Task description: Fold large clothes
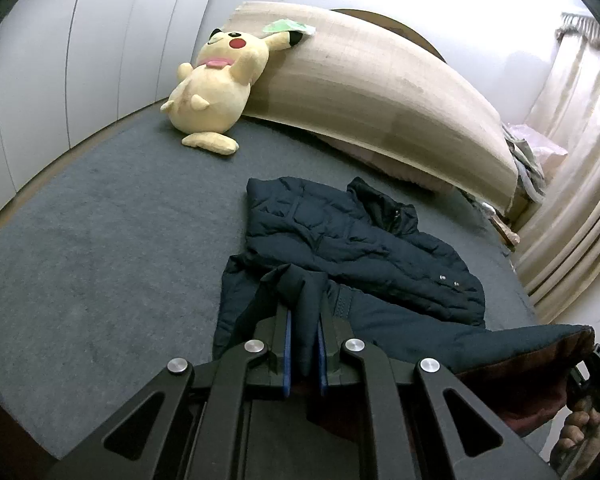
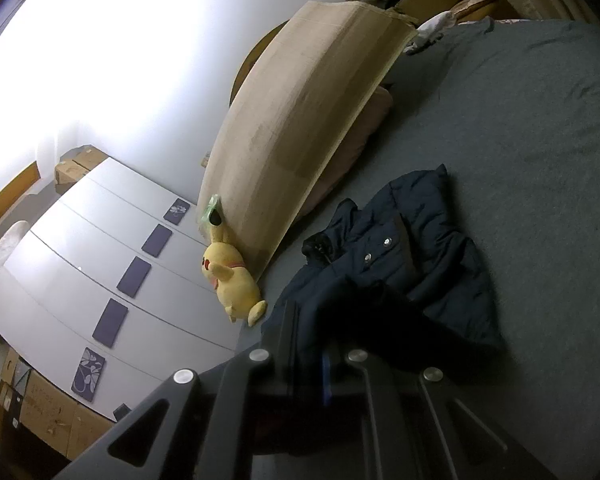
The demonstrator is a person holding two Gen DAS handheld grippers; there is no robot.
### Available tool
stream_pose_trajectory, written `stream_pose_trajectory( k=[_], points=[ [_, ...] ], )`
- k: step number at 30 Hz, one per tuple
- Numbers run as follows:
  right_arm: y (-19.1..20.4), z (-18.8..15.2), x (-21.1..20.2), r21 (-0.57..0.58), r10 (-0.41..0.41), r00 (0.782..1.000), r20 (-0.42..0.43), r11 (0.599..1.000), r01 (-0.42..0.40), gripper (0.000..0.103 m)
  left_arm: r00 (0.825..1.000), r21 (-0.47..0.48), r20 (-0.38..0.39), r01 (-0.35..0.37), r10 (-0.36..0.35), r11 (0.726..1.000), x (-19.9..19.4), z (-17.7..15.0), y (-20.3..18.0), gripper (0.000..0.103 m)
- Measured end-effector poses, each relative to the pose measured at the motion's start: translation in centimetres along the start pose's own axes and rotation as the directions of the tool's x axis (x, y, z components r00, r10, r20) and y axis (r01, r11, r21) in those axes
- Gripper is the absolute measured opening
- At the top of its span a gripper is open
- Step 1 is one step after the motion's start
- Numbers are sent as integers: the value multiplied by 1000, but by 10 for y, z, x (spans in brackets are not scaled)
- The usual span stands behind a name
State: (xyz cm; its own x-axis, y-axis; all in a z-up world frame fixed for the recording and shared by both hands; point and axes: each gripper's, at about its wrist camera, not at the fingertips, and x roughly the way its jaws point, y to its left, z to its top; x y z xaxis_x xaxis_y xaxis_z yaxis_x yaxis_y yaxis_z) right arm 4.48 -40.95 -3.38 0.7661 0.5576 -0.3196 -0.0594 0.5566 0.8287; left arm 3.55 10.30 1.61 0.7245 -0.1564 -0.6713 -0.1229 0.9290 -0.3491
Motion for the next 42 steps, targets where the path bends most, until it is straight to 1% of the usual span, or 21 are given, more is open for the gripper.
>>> stream_pose_trajectory(
  k=[16, 42],
  points=[
    [-4, 0, 6, 9, -26, 1000, 1, 1000, 26, 9, 1000, 19, -10, -14, 14, 1000, 14, 4, -5, 10],
    [0, 4, 7, -3, -41, 999, 3, 999, 41, 9, 1000, 46, -6, -28, 28, 999, 17, 12, -13, 10]
  ],
)
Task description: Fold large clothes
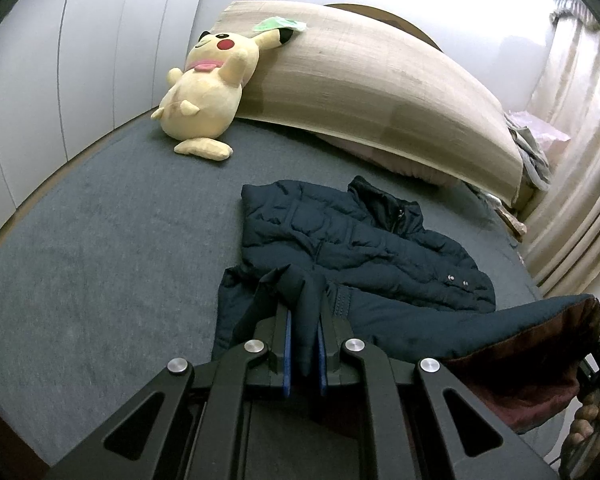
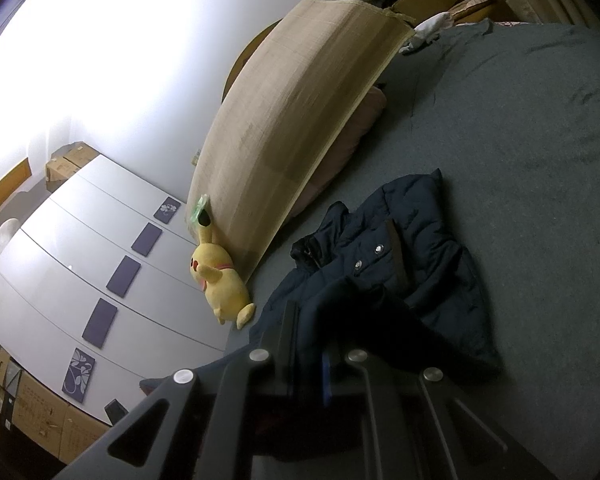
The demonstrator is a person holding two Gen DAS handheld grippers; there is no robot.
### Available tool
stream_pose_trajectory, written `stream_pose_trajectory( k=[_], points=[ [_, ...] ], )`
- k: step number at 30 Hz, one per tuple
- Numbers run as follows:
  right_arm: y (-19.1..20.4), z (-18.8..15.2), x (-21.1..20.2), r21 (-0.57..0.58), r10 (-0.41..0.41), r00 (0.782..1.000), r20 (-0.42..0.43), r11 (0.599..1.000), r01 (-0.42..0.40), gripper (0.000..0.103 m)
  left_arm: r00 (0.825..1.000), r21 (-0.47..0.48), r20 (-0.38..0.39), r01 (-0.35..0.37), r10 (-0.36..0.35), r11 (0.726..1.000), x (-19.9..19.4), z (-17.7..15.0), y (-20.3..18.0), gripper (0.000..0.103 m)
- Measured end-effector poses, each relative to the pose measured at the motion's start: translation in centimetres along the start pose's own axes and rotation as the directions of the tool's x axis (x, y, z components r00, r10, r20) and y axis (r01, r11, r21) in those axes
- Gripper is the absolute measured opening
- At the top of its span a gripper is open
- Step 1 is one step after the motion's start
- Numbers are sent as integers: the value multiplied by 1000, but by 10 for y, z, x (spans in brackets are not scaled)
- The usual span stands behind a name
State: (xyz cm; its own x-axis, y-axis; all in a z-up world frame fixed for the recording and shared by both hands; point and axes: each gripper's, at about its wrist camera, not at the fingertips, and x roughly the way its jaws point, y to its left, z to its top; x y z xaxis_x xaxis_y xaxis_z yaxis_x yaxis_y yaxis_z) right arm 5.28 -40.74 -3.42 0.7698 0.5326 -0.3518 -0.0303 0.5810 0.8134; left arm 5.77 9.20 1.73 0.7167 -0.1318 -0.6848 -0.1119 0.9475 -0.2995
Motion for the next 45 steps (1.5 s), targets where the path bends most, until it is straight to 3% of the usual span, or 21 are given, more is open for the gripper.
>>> stream_pose_trajectory(
  k=[11, 21, 35, 45],
  points=[
    [6, 9, -3, -8, 14, 1000, 19, 1000, -13, 9, 1000, 18, 23, 16, -16, 1000, -5, 15, -7, 10],
    [28, 36, 8, -46, 33, 998, 53, 998, -31, 9, 998, 63, 64, 1, -5, 998, -2, 47, -20, 10],
    [54, 76, 47, -106, 27, 997, 66, 994, -20, 9, 997, 74, 79, -25, 19, 997, 27, 84, -29, 10],
    [55, 98, 80, -120, -21, 998, 65, 992, 29, 9, 996, 88, 66, -63, 58, 994, 58, 102, -32, 10]
  ],
)
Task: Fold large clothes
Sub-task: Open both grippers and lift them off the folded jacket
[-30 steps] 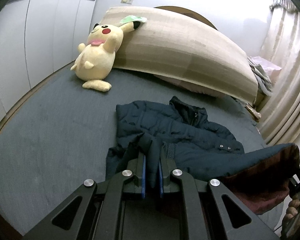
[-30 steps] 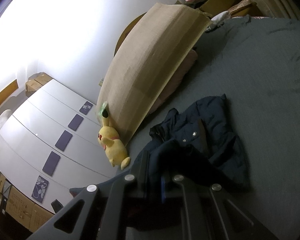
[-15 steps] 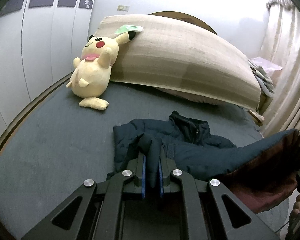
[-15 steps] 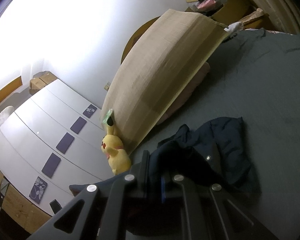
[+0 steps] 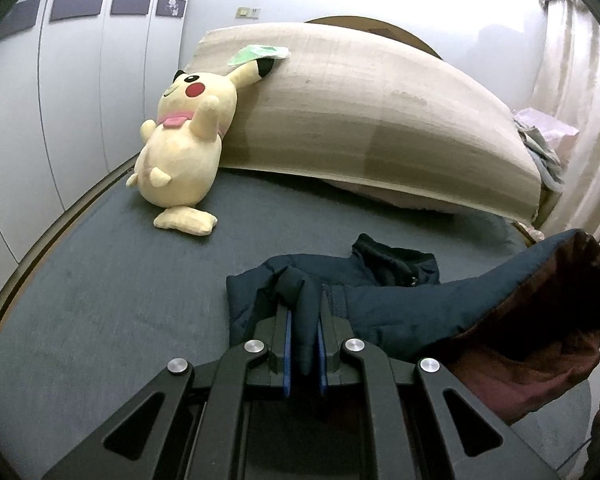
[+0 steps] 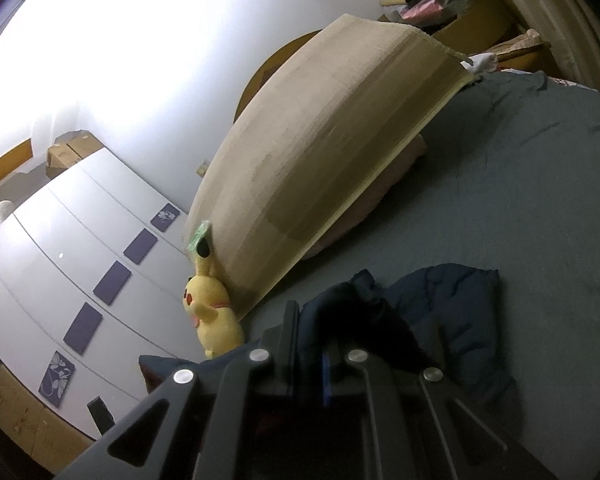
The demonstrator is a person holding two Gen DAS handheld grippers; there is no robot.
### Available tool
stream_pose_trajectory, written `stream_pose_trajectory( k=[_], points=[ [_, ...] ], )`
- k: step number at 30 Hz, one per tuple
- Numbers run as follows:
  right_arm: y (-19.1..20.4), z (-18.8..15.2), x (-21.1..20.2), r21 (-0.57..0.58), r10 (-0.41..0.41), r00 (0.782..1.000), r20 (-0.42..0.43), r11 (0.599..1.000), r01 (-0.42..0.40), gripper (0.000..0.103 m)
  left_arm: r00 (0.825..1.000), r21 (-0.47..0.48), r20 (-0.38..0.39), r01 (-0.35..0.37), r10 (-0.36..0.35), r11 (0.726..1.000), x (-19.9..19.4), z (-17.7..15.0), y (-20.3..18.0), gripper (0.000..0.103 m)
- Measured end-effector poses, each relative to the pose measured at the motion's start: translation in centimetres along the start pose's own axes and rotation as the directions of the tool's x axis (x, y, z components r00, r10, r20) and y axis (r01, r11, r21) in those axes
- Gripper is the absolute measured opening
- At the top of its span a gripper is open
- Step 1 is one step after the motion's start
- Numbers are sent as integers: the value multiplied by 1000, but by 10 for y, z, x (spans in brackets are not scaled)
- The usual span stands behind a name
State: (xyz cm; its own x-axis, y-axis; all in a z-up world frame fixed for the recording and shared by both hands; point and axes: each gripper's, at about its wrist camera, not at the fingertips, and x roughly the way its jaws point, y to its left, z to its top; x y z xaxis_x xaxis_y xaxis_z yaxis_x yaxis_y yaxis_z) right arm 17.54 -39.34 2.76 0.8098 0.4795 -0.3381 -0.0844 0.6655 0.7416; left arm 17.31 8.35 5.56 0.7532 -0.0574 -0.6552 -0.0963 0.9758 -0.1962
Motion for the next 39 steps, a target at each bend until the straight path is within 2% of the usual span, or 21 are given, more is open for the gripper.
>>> stream_pose_trajectory(
  k=[14, 25, 31, 39],
  points=[
    [-12, 12, 35, -6, -44, 999, -20, 999, 44, 9, 999, 14, -28, -15, 15, 1000, 35, 9, 3, 10],
    [-17, 34, 73, -17, -88, 995, -42, 996, 88, 9, 999, 36, -49, -19, 21, 999, 66, 31, -5, 10],
    [-24, 45, 102, -16, -130, 989, -66, 992, 129, 9, 997, 43, -76, -24, 27, 999, 94, 43, -7, 10],
    [-49, 51, 151, -7, -202, 973, -114, 979, 203, 9, 988, 51, -146, -48, 55, 998, 145, 42, -6, 10]
  ],
)
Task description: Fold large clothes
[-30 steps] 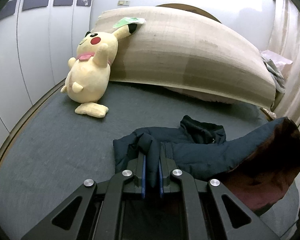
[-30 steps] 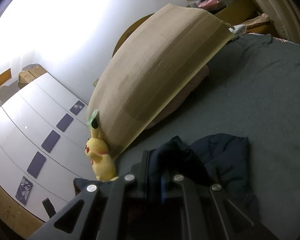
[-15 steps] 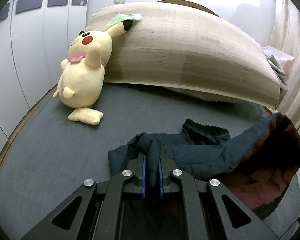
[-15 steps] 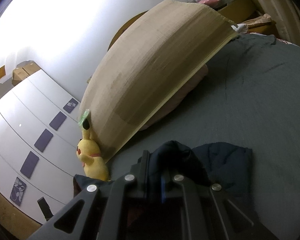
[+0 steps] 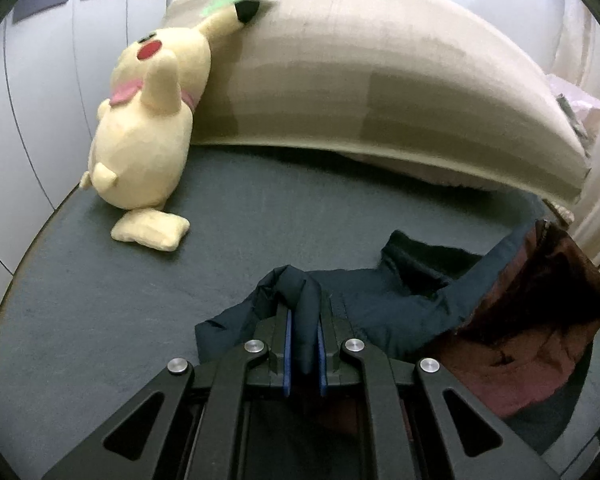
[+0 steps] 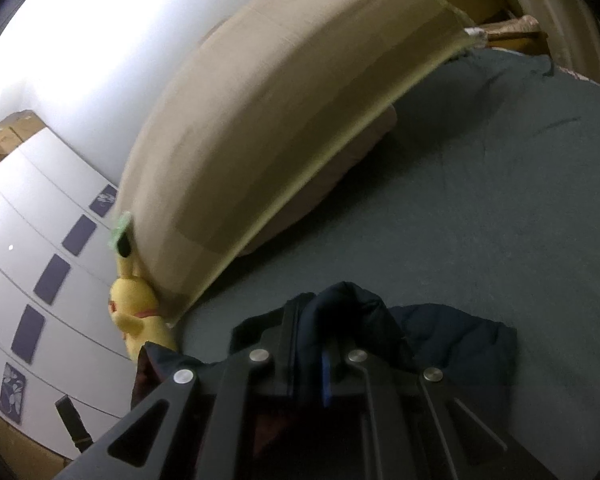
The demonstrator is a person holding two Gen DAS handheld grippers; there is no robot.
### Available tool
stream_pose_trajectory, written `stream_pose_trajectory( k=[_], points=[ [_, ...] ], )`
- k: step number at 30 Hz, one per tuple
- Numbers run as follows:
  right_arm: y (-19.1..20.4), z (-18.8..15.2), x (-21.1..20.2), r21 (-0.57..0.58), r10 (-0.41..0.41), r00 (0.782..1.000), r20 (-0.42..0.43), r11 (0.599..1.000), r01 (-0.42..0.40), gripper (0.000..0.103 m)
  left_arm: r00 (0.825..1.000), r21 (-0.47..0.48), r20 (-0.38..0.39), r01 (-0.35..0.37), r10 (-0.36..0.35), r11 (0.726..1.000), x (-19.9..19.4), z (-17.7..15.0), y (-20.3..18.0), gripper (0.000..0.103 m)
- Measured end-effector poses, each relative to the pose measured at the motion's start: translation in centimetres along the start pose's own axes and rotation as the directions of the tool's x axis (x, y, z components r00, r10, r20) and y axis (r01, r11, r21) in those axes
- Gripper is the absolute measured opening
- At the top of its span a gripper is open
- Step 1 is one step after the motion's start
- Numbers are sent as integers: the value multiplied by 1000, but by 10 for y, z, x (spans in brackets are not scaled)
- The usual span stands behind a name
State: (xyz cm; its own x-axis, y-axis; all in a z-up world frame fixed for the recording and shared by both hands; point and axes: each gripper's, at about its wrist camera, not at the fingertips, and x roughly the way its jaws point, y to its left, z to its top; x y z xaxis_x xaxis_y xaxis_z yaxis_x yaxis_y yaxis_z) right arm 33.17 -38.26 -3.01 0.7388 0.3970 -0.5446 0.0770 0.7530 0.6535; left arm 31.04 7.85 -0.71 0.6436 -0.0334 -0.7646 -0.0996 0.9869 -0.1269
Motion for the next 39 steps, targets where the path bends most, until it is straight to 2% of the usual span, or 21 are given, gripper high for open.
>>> stream_pose_trajectory(
  k=[12, 16, 20, 22, 23, 24, 25, 26, 27, 28, 29, 30, 31, 32, 33, 34, 36, 38, 39],
  points=[
    [-37, 3, 72, 53, -104, 991, -81, 993, 109, 9, 996, 0, -92, -20, 20, 1000, 62, 3, 1, 10],
    [-61, 2, 91, 153, -74, 988, -132, 984, 94, 12, 993, -30, -118, -3, 0, 1000, 76, 4, 7, 11],
    [-75, 4, 96, 235, -24, 987, -157, 970, 61, 21, 986, -151, -144, 57, -79, 987, 88, 10, 23, 15],
    [-76, 8, 93, 250, -2, 985, -171, 967, 45, 28, 972, -248, -154, 135, -177, 959, 92, 17, 40, 16],
    [-78, 10, 91, 269, 24, 985, -169, 963, 23, 45, 965, -290, -155, 162, -213, 943, 93, 20, 47, 18],
    [-80, 13, 87, 286, 52, 986, -157, 958, -5, 91, 947, -384, -149, 211, -286, 899, 93, 23, 61, 22],
    [-81, 17, 81, 308, 95, 988, -124, 950, -53, 103, 935, -433, -138, 238, -325, 869, 93, 25, 69, 28],
    [-80, 21, 75, 313, 97, 992, -85, 947, -66, 103, 920, -506, -110, 274, -377, 817, 91, 26, 81, 32],
    [-78, 26, 68, 306, 97, 994, -52, 949, -76, 103, 912, -548, -82, 297, -403, 782, 88, 26, 89, 39],
    [-77, 31, 62, 294, 114, 993, -29, 951, -100, 103, 917, -573, -41, 303, -397, 762, 81, 27, 97, 51],
    [-75, 35, 57, 281, 117, 993, -18, 954, -107, 103, 932, -577, -9, 291, -362, 763, 74, 28, 102, 59],
    [-73, 37, 50, 257, 91, 996, -6, 963, -86, 103, 958, -587, 65, 262, -278, 766, 59, 30, 113, 70],
    [-67, 38, 43, 207, 51, 999, 4, 977, -51, 103, 973, -607, 128, 231, -193, 760, 46, 29, 122, 75],
    [-60, 36, 40, 145, 29, 1000, 5, 989, -30, 103, 977, -612, 151, 210, -148, 762, 39, 28, 126, 76],
    [-50, 33, 39, 58, -3, 1000, -10, 998, 4, 103, 983, -588, 153, 176, -106, 789, 33, 29, 124, 76],
    [-42, 29, 41, -2, -35, 999, -28, 999, 35, 103, 986, -541, 135, 154, -96, 827, 32, 31, 118, 76],
    [-29, 21, 55, -149, -143, 986, -84, 980, 130, 103, 993, -346, 77, 107, -85, 932, 36, 31, 87, 76],
    [-24, 10, 61, -249, -211, 973, -91, 951, 183, 103, 995, -162, 33, 101, -97, 982, 43, 24, 57, 76],
    [-22, 5, 69, -297, -250, 963, -99, 931, 211, 103, 995, -67, 15, 101, -100, 993, 47, 18, 41, 76]
  ],
)
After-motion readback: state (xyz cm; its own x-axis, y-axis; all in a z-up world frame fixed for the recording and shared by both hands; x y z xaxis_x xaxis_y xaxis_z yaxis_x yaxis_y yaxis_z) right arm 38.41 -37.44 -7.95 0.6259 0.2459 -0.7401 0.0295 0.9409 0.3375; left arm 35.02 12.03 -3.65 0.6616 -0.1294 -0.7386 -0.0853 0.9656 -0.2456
